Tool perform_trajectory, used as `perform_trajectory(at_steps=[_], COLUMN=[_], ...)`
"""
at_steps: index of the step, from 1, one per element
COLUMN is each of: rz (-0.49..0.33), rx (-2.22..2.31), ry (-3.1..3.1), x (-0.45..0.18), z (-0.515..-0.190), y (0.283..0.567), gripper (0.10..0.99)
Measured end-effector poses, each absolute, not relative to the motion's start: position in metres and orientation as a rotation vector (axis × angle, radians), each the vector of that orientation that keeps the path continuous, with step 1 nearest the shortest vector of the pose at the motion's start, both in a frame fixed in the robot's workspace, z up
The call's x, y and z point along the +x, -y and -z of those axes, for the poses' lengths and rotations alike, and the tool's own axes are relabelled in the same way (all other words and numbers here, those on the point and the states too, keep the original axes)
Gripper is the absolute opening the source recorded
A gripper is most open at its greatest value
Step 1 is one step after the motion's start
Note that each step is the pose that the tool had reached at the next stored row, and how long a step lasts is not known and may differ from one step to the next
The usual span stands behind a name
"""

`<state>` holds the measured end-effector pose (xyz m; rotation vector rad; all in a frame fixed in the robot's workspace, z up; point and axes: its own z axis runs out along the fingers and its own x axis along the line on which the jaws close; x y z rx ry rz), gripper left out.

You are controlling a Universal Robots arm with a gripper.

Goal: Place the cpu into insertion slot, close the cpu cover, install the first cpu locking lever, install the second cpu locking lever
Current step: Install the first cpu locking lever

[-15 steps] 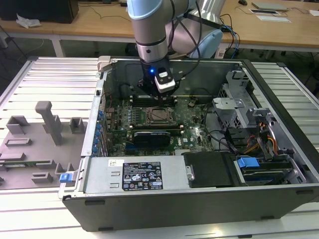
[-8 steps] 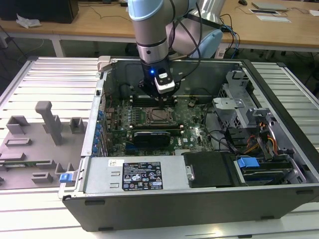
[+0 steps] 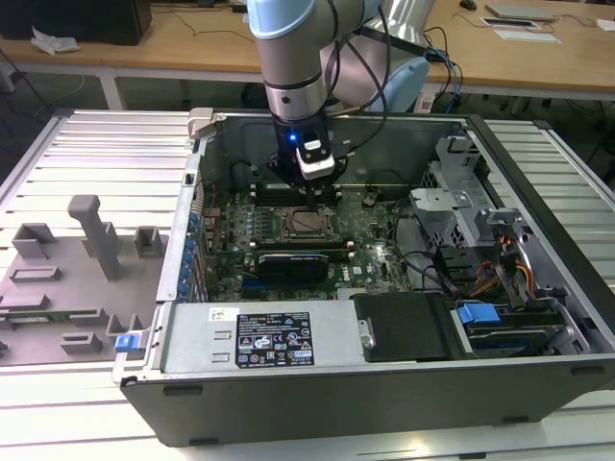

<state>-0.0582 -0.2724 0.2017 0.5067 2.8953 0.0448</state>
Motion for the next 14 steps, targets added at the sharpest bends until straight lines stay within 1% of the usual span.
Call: perform_trajectory(at_steps=[14], rz=[-0.017], rx=[0.544], ry=[-2.885], x=[-0.0576], z=[-0.1999], y=[0.2704], gripper=[0.106])
